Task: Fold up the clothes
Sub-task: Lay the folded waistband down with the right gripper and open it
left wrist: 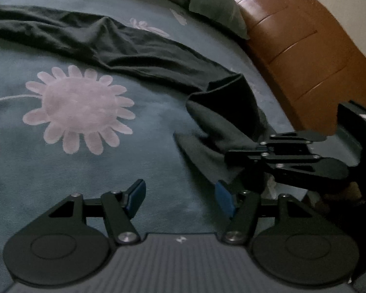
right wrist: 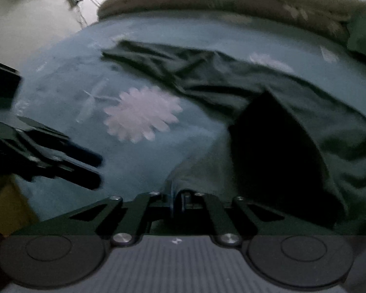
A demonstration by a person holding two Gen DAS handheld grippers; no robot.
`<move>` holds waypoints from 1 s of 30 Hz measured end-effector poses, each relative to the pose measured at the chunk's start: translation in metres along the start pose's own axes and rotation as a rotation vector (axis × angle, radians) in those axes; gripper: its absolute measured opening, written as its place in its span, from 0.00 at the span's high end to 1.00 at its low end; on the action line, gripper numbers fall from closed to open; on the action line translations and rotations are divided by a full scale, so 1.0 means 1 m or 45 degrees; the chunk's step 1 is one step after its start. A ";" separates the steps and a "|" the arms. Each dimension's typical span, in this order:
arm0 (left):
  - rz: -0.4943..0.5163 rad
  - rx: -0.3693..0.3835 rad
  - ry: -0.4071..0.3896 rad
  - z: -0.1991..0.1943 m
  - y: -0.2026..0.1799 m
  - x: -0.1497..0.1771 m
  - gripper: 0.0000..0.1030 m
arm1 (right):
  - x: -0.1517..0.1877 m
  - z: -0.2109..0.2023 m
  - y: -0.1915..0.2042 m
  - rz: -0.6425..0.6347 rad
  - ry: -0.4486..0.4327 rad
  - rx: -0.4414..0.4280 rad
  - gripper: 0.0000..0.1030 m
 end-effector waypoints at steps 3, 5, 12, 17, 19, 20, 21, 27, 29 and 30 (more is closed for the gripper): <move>-0.008 0.000 -0.039 -0.014 0.013 -0.005 0.39 | -0.016 -0.005 0.024 -0.036 -0.032 -0.047 0.93; -0.042 0.000 -0.075 -0.026 0.025 -0.008 0.39 | -0.027 -0.004 0.043 -0.083 -0.047 -0.074 0.93; -0.227 -0.038 -0.221 -0.085 0.083 -0.002 0.39 | -0.065 0.014 0.106 -0.189 -0.094 -0.222 0.93; -0.309 -0.088 -0.232 -0.101 0.111 0.011 0.39 | -0.046 0.061 0.115 -0.243 0.131 -0.200 0.85; -0.322 -0.073 -0.218 -0.100 0.113 0.018 0.39 | -0.028 0.077 0.114 -0.292 0.250 -0.143 0.81; -0.325 -0.065 -0.208 -0.099 0.113 0.020 0.39 | -0.020 0.080 0.110 -0.311 0.293 -0.120 0.79; -0.327 -0.057 -0.198 -0.097 0.113 0.022 0.39 | -0.012 0.082 0.106 -0.326 0.330 -0.096 0.76; -0.316 -0.018 -0.155 -0.080 0.103 0.022 0.39 | 0.001 0.059 0.074 -0.348 0.371 0.006 0.69; -0.308 -0.026 -0.156 -0.078 0.098 0.021 0.39 | -0.005 0.048 0.072 -0.399 0.336 0.040 0.67; -0.307 -0.038 -0.161 -0.077 0.097 0.019 0.39 | -0.008 0.042 0.072 -0.428 0.311 0.054 0.66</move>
Point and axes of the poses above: each gripper's, at about its wrist camera, not at the fingertips, and z roughly the way its jaws point, y to its left, x to its underside, the point moved 8 cm from there along z, roughly the way its jaws point, and after that the axes turned 4 degrees about z, right-handed, at the moved point
